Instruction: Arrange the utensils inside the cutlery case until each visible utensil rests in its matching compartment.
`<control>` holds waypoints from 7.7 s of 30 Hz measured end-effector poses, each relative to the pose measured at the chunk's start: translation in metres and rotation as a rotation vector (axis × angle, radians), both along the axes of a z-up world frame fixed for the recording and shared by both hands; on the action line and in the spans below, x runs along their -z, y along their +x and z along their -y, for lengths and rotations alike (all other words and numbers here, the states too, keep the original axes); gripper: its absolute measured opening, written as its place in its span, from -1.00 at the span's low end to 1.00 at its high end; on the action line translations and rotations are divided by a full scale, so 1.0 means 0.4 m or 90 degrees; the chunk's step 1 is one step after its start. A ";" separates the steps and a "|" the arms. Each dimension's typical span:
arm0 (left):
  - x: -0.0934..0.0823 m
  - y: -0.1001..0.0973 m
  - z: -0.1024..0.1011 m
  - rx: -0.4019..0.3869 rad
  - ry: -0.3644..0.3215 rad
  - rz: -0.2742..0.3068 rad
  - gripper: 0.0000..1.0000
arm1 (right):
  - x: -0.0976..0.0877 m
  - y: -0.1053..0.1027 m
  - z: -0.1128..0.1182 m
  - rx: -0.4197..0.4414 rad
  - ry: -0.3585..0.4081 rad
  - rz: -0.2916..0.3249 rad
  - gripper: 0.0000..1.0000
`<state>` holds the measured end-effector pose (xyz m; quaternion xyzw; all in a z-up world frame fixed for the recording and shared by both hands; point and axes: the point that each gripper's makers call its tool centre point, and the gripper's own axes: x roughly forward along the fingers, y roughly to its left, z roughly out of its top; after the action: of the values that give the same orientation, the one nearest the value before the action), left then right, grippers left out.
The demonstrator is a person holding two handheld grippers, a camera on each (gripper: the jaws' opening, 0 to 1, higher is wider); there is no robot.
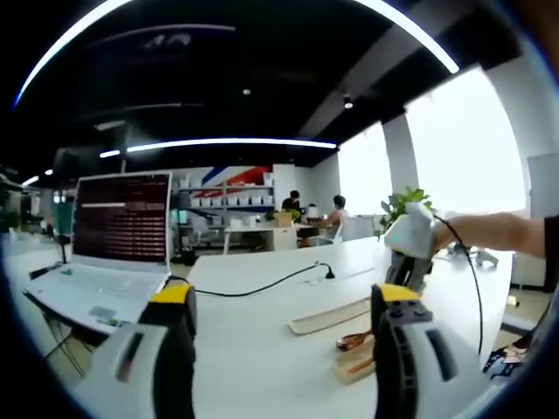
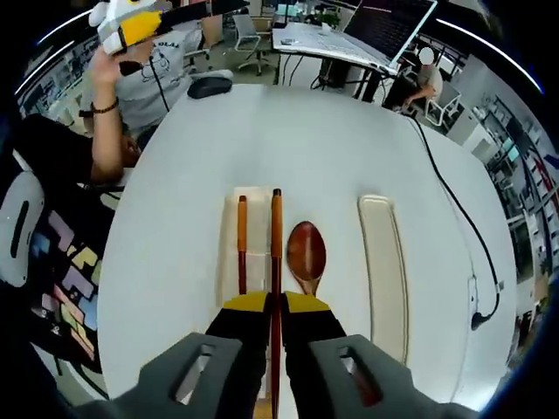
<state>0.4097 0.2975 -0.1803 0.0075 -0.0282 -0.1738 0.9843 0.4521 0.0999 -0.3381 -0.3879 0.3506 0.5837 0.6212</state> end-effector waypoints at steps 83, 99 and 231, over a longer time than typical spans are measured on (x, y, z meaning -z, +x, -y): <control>0.099 0.072 -0.011 -0.004 0.008 -0.077 0.77 | 0.121 0.095 0.016 0.104 0.003 -0.032 -0.78; 0.288 0.209 0.269 0.362 -0.162 -0.395 -0.09 | 0.116 0.086 0.018 0.096 0.056 -0.005 -0.92; 0.345 0.385 0.279 0.206 -0.015 -0.324 -0.71 | 0.021 0.288 0.289 0.485 0.311 0.069 -0.74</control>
<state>0.5637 0.1860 -0.3185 -0.0524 0.2165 -0.3244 0.9193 0.5675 -0.0157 -0.3464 -0.1030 0.2875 0.3578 0.8825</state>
